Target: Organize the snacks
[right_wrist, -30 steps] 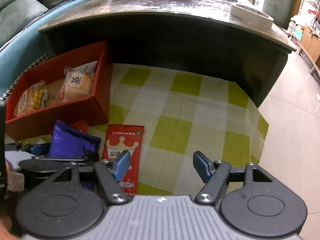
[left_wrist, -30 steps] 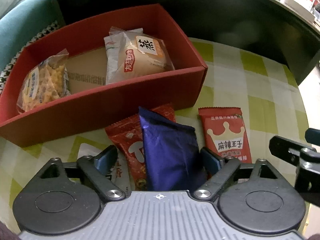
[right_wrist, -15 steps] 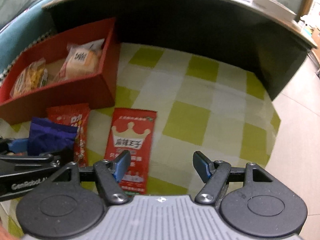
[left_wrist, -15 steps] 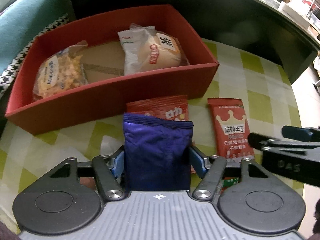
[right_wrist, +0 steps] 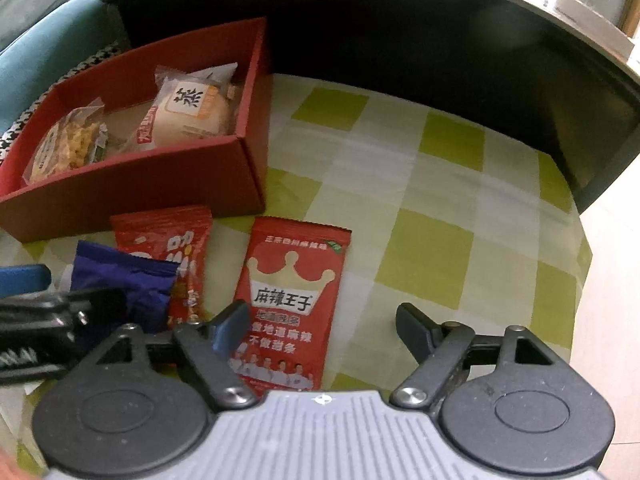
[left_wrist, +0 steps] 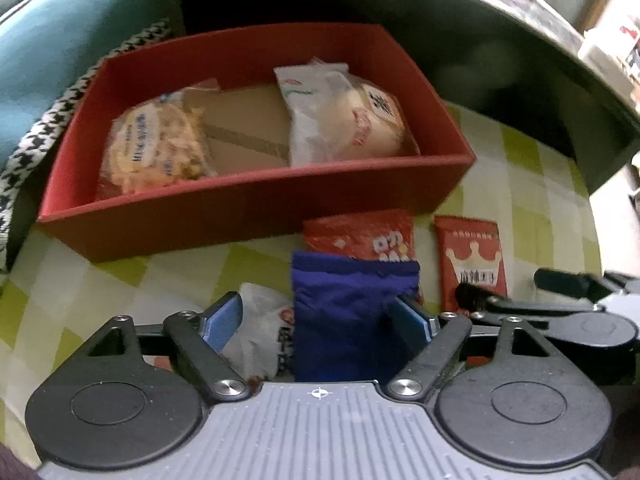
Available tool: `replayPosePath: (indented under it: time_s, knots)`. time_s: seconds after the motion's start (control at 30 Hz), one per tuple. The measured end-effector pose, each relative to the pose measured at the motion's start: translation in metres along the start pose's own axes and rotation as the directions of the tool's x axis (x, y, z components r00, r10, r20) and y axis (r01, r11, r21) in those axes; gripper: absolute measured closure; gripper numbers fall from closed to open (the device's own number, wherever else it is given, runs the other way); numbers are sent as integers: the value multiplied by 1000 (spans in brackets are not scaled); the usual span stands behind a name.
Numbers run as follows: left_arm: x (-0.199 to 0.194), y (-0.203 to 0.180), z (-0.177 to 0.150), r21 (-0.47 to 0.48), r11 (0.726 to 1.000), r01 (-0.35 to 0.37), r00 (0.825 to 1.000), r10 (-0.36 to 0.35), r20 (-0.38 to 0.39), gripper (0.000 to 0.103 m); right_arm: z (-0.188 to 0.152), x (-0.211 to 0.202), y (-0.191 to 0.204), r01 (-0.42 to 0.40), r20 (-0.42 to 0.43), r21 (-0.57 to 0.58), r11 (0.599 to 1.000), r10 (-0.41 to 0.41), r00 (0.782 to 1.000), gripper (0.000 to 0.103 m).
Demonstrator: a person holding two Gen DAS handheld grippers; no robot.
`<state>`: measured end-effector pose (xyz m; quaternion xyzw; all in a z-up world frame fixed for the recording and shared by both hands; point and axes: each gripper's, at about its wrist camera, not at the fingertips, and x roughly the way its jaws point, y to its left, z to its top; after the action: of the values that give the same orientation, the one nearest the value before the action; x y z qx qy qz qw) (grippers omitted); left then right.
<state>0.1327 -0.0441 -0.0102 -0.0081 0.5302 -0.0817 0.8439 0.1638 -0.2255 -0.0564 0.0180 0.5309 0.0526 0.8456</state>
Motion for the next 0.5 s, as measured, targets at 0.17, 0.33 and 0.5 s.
replayPosePath:
  time_s: [0.17,0.33,0.5]
  knots:
    - [-5,9,2,-23,1000,13,1000,-13,3,16,2,1,13,-3,-15,-35,999,3,1000,22]
    - [-5,12,2,-28,999,18,1000,-18,-6,16,-1,10,22,26,-5,-79,997,-26,1000,11]
    - [-3,8,-2,-14,999,35,999,-35,-18,15,-2,-2,6,18,5,-70,997,-17,1000,45]
